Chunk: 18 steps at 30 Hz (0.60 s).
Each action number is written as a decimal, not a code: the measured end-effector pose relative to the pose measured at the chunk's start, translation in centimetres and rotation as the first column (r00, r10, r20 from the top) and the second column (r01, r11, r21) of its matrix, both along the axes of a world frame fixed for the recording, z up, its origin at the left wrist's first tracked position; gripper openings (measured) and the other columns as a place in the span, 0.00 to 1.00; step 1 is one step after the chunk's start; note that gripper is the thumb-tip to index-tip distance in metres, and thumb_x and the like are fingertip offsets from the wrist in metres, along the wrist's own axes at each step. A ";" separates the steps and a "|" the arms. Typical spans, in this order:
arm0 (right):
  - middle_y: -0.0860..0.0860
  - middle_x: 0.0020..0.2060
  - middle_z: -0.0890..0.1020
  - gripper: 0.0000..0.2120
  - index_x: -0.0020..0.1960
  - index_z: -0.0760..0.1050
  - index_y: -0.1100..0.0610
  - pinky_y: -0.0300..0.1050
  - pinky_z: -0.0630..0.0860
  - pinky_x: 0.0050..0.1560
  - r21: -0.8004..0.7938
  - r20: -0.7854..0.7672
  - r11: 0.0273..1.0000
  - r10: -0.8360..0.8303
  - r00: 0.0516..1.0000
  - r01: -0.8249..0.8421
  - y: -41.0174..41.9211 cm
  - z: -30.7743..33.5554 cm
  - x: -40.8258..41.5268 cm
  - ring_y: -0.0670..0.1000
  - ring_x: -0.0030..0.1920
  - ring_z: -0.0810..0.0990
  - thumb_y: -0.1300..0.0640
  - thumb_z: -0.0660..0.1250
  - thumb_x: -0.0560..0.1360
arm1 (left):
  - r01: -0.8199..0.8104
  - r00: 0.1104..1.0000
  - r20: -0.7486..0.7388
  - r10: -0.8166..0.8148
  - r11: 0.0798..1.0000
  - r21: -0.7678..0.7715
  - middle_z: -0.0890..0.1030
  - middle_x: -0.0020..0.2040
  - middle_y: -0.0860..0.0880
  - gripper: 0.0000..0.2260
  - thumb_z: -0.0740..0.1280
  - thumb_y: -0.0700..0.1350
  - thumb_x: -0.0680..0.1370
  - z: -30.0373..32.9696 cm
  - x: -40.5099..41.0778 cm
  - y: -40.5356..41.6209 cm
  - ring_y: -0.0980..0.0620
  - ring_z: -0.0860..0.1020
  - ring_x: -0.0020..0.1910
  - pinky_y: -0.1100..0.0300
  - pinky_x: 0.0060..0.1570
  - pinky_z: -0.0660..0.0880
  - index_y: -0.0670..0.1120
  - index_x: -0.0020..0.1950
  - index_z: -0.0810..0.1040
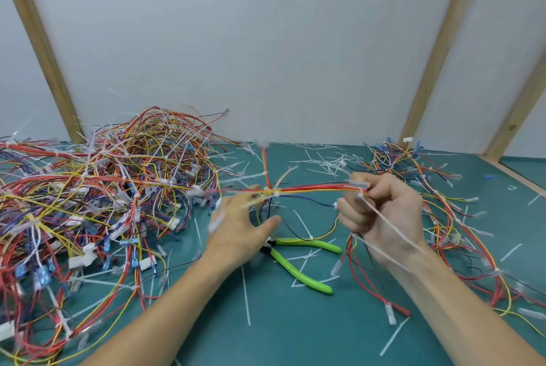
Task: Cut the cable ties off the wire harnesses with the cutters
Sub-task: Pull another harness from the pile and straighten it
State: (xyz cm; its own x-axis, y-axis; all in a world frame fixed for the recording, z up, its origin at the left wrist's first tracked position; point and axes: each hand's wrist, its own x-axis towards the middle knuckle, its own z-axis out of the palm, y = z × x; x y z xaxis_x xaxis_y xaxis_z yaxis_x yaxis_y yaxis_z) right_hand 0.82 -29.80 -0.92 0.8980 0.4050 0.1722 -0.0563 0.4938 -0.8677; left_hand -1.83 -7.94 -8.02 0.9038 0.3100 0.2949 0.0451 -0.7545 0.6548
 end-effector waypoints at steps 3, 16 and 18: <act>0.47 0.25 0.55 0.10 0.27 0.66 0.53 0.38 0.46 0.25 0.074 -0.073 0.994 -0.073 0.995 0.078 -0.6 -0.1 0.9 0.48 0.27 0.47 0.60 0.52 0.66 | -0.051 0.996 0.076 0.037 0.981 0.189 0.81 0.57 0.55 0.13 0.67 0.60 0.75 0.0 0.0 0.2 0.50 0.70 0.62 0.56 0.58 0.62 0.57 0.55 0.83; 0.49 0.53 0.79 0.13 0.60 0.78 0.52 0.43 0.73 0.53 -0.363 0.481 0.446 -0.663 0.574 0.818 -1.4 -3.4 4.1 0.47 0.49 0.76 0.65 0.63 0.80 | 0.106 0.972 0.226 0.070 0.725 -0.681 0.76 0.26 0.48 0.20 0.70 0.51 0.80 2.9 0.2 2.1 0.47 0.82 0.26 0.62 0.21 0.69 0.47 0.29 0.77; 0.51 0.57 0.78 0.14 0.62 0.76 0.57 0.45 0.69 0.64 -0.224 0.772 0.288 -0.530 0.350 0.931 -1.2 -2.6 2.9 0.49 0.59 0.74 0.65 0.64 0.78 | 0.091 0.977 0.188 0.100 0.601 -0.794 0.76 0.27 0.49 0.16 0.70 0.50 0.79 3.2 0.2 2.3 0.49 0.82 0.26 0.63 0.20 0.69 0.46 0.33 0.78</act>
